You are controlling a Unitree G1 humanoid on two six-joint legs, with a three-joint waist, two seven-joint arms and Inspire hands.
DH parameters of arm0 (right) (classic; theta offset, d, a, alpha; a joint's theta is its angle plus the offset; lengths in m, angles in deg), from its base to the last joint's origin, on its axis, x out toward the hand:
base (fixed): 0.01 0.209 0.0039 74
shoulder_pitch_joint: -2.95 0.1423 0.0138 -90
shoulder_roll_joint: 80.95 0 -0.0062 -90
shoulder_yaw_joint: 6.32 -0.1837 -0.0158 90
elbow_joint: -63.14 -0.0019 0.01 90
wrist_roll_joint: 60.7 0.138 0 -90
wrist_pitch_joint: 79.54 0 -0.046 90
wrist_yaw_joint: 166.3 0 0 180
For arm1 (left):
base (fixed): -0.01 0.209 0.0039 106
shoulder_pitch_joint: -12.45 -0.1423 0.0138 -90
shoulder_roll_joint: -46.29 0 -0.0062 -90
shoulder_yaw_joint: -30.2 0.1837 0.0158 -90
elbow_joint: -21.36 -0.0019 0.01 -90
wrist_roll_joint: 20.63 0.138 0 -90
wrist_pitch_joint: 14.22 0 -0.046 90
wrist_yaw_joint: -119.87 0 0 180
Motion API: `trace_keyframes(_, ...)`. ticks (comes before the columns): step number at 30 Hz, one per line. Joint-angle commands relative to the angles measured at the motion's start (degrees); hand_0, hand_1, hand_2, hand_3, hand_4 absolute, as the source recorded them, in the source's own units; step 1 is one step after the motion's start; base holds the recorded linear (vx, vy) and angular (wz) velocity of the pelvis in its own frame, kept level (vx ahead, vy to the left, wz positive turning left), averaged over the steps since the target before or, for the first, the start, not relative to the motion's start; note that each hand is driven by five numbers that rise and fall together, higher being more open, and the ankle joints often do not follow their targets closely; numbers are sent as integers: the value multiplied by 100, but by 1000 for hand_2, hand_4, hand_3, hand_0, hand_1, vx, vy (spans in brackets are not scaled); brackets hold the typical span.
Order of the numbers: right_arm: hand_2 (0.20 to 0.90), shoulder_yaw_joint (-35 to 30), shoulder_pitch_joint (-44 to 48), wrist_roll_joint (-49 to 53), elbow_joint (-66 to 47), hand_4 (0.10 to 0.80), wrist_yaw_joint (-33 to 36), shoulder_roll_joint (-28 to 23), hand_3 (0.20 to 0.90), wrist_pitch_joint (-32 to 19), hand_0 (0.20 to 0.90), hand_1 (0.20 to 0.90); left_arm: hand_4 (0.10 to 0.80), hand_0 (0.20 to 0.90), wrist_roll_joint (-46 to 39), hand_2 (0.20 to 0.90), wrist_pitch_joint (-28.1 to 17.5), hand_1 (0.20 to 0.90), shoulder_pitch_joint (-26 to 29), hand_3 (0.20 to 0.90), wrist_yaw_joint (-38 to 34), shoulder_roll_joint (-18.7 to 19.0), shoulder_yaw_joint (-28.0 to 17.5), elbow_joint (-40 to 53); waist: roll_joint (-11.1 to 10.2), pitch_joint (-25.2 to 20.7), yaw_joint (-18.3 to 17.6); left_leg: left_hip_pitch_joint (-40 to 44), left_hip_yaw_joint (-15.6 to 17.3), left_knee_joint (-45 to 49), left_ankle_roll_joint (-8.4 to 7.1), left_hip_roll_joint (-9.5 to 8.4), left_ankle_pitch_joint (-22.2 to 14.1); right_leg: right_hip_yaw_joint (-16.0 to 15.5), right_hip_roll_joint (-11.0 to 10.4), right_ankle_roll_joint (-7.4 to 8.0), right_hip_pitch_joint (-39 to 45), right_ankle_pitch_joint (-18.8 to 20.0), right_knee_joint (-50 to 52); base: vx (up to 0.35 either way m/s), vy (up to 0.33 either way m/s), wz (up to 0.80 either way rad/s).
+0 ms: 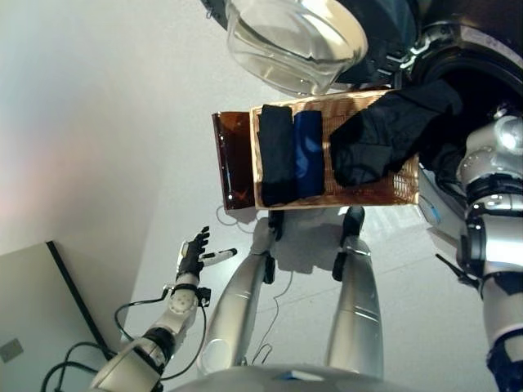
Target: Pick up the clothes and place them into the washing machine
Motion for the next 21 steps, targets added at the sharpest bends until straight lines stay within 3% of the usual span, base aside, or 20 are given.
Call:
trace_keyframes(1,900,277,13,363,-85,800,-404,-133,900,-474,900,900,800,900,-271,900,-73,900,-110,900,-34,120,-87,-459,96,-300,-41,-138,-142,167,-524,171,-305,-69,73,29,607,96,-729,24,29,-14)
trace_keyframes(9,900,56,-286,1172,343,800,-1134,381,900,-318,900,900,800,900,-390,900,26,900,-137,900,210,58,-127,-593,124,-382,-17,124,-78,-34,-519,115,-265,-90,20,56,910,185,-968,28,25,-4)
trace_keyframes(14,900,65,-783,1338,327,800,-1512,1245,900,-241,900,900,800,900,-359,900,72,900,-80,900,280,-18,-208,-830,46,-402,-12,288,-43,-58,-480,93,-278,-87,4,83,1186,243,-1141,25,17,-1)
trace_keyframes(21,900,287,-1471,1215,-80,800,-1752,2051,900,-191,900,900,800,900,-365,900,69,900,-36,900,342,-71,-274,-909,-162,-391,-83,499,-37,-90,-463,98,-278,-166,-20,114,1525,352,-1382,3,0,-1)
